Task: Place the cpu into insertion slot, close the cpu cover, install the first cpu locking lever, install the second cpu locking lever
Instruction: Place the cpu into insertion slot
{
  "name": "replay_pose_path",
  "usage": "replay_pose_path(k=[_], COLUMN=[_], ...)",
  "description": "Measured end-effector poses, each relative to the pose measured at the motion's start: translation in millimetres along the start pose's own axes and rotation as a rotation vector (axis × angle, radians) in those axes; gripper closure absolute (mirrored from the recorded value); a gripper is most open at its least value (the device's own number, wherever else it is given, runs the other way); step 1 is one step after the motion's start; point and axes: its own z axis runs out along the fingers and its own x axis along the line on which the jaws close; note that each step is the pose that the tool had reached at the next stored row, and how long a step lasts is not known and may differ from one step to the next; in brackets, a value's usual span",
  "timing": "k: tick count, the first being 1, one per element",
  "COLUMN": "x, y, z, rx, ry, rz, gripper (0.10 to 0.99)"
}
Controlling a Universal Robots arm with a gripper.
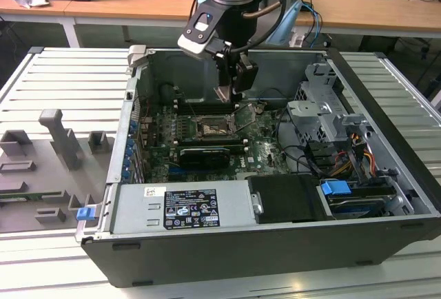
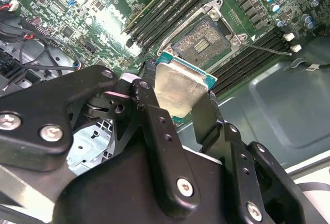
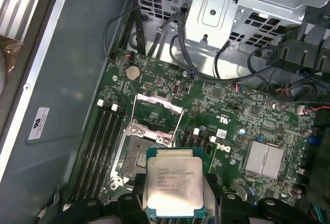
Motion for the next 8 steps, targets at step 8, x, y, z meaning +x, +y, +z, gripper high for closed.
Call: replay_pose_path(k=[8], x=[-0.1], y=[-0.3], z=[3.5], rx=[0.000], ry=[-0.0001], rz=[0.000], gripper=[0.561])
